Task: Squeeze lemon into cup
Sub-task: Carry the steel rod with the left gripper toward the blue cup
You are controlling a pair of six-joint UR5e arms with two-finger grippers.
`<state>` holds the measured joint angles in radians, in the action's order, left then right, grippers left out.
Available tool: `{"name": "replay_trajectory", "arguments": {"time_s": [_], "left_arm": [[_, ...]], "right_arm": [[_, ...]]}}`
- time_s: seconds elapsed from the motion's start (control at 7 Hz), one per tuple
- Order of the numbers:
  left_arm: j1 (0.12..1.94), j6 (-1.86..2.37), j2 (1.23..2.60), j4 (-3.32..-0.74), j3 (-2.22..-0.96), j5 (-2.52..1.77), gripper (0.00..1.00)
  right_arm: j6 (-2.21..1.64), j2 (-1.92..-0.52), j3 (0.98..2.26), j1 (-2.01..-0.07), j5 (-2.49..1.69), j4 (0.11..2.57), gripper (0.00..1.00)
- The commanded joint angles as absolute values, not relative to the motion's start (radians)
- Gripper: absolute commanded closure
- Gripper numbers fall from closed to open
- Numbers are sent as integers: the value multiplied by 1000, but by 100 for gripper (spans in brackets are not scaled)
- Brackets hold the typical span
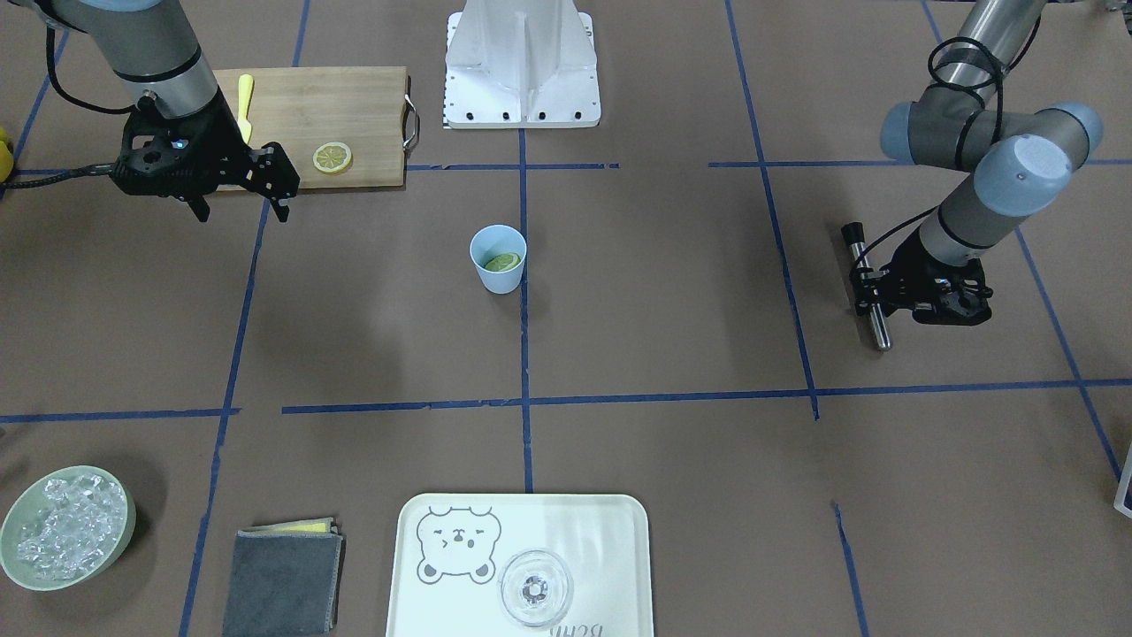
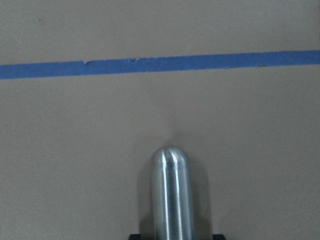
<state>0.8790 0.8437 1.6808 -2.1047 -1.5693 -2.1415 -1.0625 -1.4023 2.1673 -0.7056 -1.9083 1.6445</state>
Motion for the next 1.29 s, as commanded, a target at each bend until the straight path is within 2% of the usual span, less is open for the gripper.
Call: {"name": "replay_trajectory", "arguments": {"time_s": [0.0,0.29,0.86,1.14], "left_arm": [[879,842,1680,-2105,-1580,-2140,100],[879,809,1674,-2105,-1638,-2141,100],[873,891,1684,-2079,-1895,-1984,100],[696,885,1739,-2083,-1980,-1688,100]], "right_arm": [[-1063,-1402,2166,-706,-1908,1644,0],[-1063,-1396,2166,-707,-1910,1644,0],[-1062,-1402,2169,-721,-1913,1644,0],[-1060,-1408,2169,-722,-1911,1644,0]]}}
